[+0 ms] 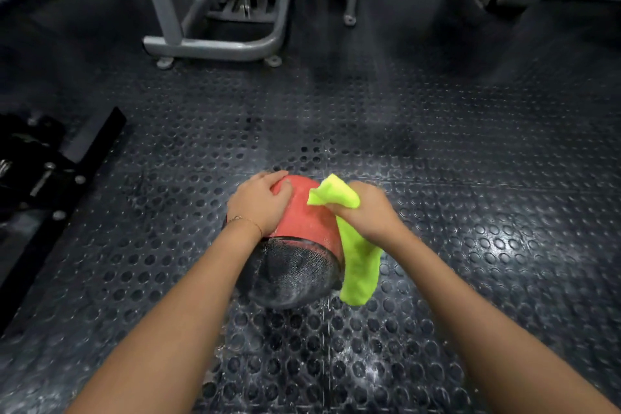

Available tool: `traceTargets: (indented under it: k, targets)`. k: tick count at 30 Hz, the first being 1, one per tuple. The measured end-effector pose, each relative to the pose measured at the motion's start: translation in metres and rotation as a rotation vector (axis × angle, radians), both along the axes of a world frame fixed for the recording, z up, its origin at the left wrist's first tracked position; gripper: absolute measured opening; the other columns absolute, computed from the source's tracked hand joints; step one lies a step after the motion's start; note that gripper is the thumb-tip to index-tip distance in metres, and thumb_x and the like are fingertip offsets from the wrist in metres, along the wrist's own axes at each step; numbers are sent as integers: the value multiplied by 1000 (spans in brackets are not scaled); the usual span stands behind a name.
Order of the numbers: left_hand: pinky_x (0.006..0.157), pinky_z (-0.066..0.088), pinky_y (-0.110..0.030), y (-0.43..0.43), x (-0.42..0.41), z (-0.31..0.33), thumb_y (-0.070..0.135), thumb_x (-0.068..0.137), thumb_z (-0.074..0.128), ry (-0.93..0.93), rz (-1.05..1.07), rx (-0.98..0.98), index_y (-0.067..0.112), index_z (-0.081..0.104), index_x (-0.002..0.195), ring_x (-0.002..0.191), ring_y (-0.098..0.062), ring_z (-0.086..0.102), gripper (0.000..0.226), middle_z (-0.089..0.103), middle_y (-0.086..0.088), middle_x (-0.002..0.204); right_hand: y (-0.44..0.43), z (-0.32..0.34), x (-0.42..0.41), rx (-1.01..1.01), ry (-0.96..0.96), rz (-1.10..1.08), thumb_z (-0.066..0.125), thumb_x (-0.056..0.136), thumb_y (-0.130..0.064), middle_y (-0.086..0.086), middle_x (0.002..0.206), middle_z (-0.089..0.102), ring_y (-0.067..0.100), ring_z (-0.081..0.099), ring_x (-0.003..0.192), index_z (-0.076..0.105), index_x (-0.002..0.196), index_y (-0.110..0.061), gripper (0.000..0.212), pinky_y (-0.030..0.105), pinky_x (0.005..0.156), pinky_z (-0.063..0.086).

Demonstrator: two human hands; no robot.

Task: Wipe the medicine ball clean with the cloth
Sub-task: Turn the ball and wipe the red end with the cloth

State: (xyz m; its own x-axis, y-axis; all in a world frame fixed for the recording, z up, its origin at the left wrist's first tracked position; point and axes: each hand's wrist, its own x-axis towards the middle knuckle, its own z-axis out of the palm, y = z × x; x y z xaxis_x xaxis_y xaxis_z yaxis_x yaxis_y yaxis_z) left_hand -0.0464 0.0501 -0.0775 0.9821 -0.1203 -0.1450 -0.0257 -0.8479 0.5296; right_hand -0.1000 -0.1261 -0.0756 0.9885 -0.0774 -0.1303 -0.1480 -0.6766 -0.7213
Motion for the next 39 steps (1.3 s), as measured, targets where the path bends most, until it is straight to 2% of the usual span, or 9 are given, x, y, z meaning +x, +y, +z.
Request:
traceTargets:
  k: [9,15,20,23,25,30,34,36,39]
  targets:
    - [102,40,-35,0,2,-3,43,92,40,10,-9,13,39,54,127,125,-25,48,39,51,3,139,11,0,-10,-123,-84,13,60,83,-36,14,90,63,31,58,87,60,79,-14,22,36,69,41]
    - [100,40,-34,-3,5,-4,43,92,39,8,-38,-5,39,54,127,126,-23,48,39,51,5,140,-1,-4,16,-81,-24,-111,60,84,-26,13,98,66,32,59,95,62,92,-8,19,33,70,39]
    - [92,42,-32,2,9,0,43,93,36,38,3,10,39,60,120,118,-26,53,36,59,1,130,21,-13,-35,-123,-216,-71,56,85,-33,12,94,61,29,55,90,60,92,-7,28,30,68,33]
    - [93,41,-39,-4,1,7,43,98,29,-150,-17,256,24,62,120,116,-32,51,44,53,-7,129,17,-12,-36,-20,-166,-134,63,85,-27,12,97,64,29,58,92,62,98,-7,23,30,70,35]
    - [92,41,-39,-3,-5,9,42,99,28,-296,-118,262,22,59,122,115,-30,52,43,53,-5,128,11,-9,-24,-5,-99,-143,64,84,-25,9,99,65,28,58,95,59,104,-10,25,32,74,39]
    - [113,26,-45,-1,-3,-10,41,99,24,-121,-180,66,37,42,138,140,-19,29,42,37,8,149,0,2,7,46,-128,-198,66,82,-26,0,91,62,20,55,86,54,104,-16,27,33,71,40]
    - [108,34,-41,-12,27,-9,38,98,25,-80,-96,-3,35,54,128,131,-19,42,42,48,6,141,-3,-11,8,84,-218,-172,70,78,-16,7,91,58,21,54,88,65,91,-7,16,20,69,36]
    - [99,40,-39,-21,38,-5,35,99,27,-104,-3,58,29,61,122,122,-26,49,41,54,0,133,-3,-27,-17,105,-287,-144,68,74,-22,5,96,55,17,51,92,67,96,-6,27,4,76,34]
    - [91,43,-37,-33,41,-2,33,99,29,-176,10,116,18,63,117,115,-31,54,41,56,-8,125,-5,-39,-49,235,-251,-146,59,72,-29,-4,108,49,-1,45,106,64,107,-9,40,-1,88,29]
